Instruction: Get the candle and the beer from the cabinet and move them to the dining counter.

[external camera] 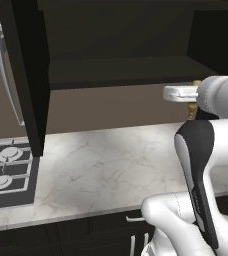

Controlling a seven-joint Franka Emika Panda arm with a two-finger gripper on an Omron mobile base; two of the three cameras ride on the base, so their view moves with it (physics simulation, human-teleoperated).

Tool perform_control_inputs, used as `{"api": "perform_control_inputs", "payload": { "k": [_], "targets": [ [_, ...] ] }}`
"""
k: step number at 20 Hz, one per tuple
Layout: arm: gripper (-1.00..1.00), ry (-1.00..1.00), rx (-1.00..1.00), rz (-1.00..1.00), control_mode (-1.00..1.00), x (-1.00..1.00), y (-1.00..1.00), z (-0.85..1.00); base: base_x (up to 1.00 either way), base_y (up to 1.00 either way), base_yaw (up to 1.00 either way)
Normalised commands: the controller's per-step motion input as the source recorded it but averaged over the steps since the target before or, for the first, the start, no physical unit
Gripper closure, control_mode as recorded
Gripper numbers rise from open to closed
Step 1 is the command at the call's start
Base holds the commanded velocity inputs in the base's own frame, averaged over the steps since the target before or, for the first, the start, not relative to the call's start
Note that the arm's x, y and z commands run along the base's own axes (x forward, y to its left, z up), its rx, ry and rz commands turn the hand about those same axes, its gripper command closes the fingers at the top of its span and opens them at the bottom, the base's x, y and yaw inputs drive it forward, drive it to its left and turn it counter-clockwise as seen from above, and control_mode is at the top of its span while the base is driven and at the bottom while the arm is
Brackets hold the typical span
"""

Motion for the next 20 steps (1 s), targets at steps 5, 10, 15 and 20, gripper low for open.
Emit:
{"api": "perform_control_inputs", "payload": {
  "k": [5, 10, 15, 20],
  "targets": [
    [1.00, 0.00, 0.02, 0.11, -1.00, 0.00, -0.07, -0.14, 0.00, 0.00, 0.00],
    [1.00, 0.00, 0.00, 0.01, -1.00, 0.00, 0.00, -0.02, 0.00, 0.00, 0.00],
    [1.00, 0.00, 0.00, 0.00, -1.00, 0.00, 0.00, 0.00, 0.00, 0.00, 0.00],
    [1.00, 0.00, 0.00, 0.00, 1.00, 0.00, 0.00, 0.00, 0.00, 0.00, 0.00]
  ]
}}
